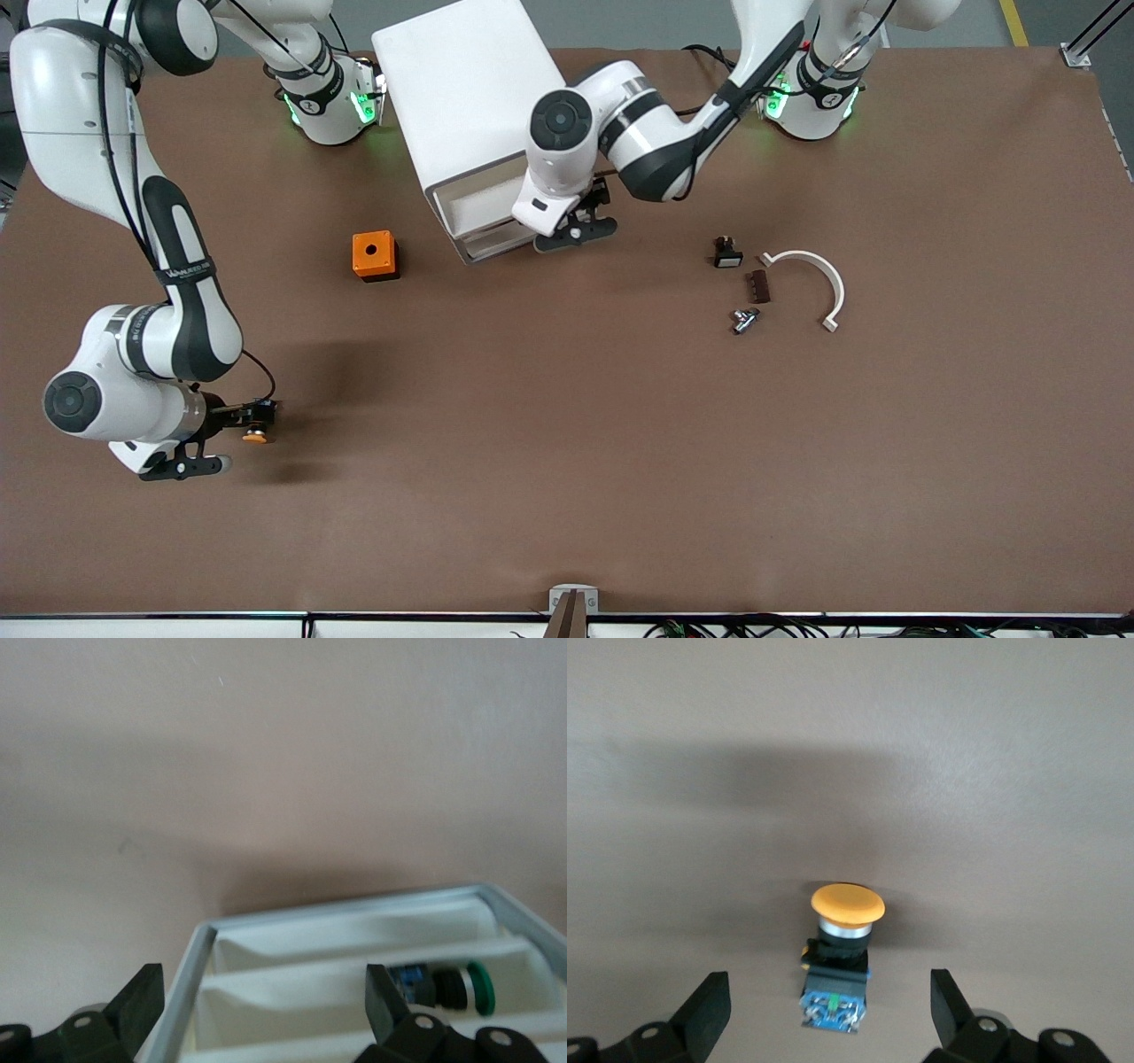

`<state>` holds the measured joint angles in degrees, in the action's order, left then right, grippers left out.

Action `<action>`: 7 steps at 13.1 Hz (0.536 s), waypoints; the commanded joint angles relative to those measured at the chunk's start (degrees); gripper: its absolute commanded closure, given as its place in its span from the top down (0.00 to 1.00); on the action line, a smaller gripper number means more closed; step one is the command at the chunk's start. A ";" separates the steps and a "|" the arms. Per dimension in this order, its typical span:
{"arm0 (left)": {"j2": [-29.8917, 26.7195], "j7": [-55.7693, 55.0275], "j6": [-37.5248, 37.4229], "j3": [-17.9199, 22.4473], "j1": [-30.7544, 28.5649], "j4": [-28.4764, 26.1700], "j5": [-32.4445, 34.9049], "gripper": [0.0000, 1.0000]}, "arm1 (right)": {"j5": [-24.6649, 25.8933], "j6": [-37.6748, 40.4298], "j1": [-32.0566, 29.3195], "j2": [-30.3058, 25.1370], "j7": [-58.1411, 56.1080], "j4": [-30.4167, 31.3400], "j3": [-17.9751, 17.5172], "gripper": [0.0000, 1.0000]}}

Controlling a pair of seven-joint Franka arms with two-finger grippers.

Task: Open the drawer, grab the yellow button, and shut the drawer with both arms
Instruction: 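Push the drawer shut with the left gripper while the right gripper lowers button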

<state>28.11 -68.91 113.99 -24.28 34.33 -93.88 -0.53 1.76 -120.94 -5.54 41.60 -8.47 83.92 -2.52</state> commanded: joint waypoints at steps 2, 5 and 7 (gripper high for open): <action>0.45 -2.10 -1.57 -2.34 1.17 1.07 -2.53 1.00 | -0.44 5.35 -0.43 -10.38 2.58 1.68 -1.61 1.00; 0.45 -2.54 -3.69 -3.67 1.26 1.25 -2.89 1.00 | -0.44 8.51 -0.17 -18.46 2.58 1.51 -1.70 1.00; 0.37 -3.59 -4.39 -3.58 0.83 1.25 -2.90 1.00 | -0.44 11.94 -0.17 -22.51 2.49 1.42 -1.70 1.00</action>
<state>28.21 -71.24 111.54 -26.92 35.42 -93.84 -2.09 1.61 -111.26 -5.48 23.81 -6.92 83.32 -3.85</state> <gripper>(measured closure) 0.000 0.000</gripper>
